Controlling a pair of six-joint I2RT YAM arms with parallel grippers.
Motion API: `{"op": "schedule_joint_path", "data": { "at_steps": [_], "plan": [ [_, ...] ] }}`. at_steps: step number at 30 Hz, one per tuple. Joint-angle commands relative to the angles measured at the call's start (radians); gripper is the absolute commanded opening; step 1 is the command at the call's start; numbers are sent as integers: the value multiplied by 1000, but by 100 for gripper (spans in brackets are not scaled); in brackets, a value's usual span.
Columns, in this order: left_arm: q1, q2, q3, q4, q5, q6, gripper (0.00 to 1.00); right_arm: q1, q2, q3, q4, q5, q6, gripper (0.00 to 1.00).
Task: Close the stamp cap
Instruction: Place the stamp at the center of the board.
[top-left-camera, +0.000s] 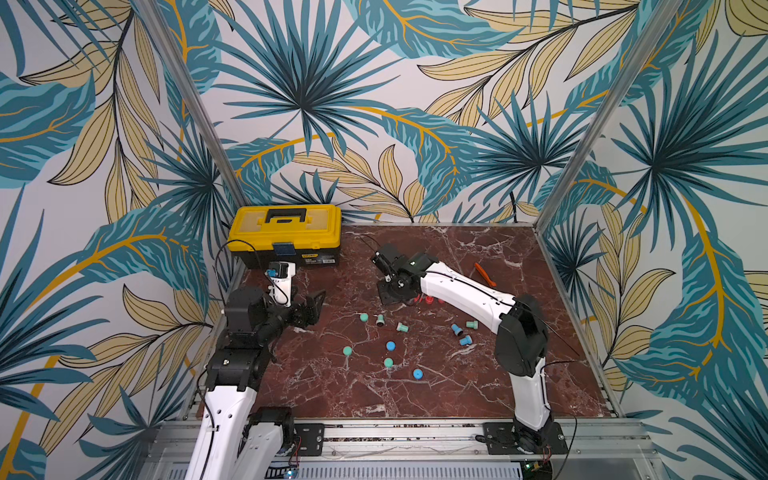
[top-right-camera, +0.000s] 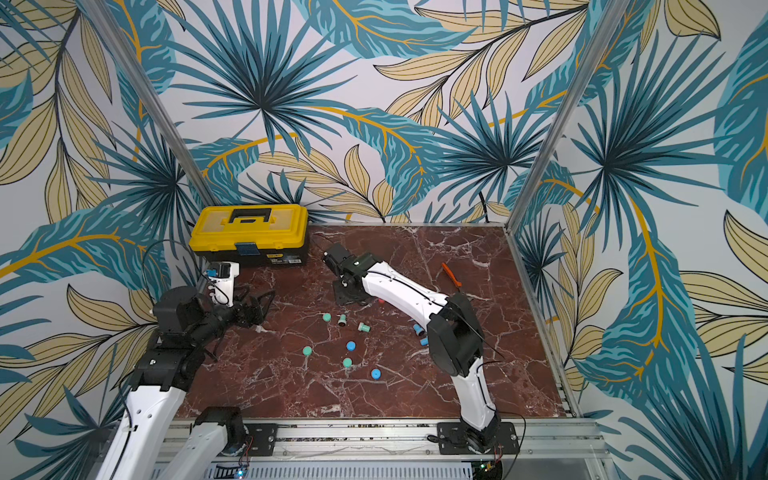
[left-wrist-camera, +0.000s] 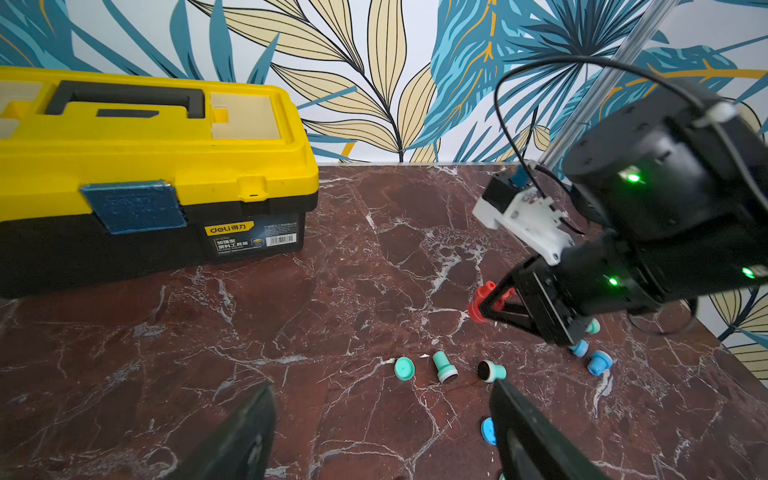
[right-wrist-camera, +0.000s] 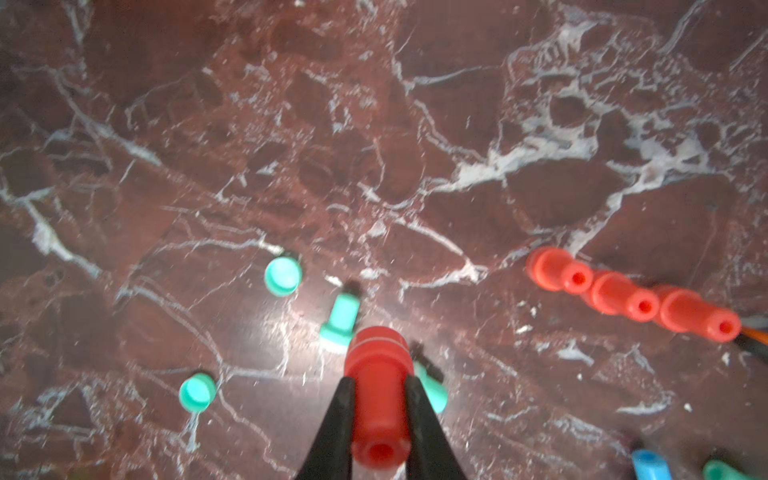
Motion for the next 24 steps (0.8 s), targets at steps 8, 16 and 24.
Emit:
{"op": "schedule_joint_path", "data": {
  "at_steps": [8,16,24],
  "plan": [
    [10,-8,-8,7,3,0,83,-91,187,119,-111,3,-52,11],
    [11,-5,-8,7,7,-2,83,-113,225,104,-90,-3,-58,14],
    [13,3,-6,8,11,-2,83,-127,244,106,-92,15,-61,22]
  ]
}}
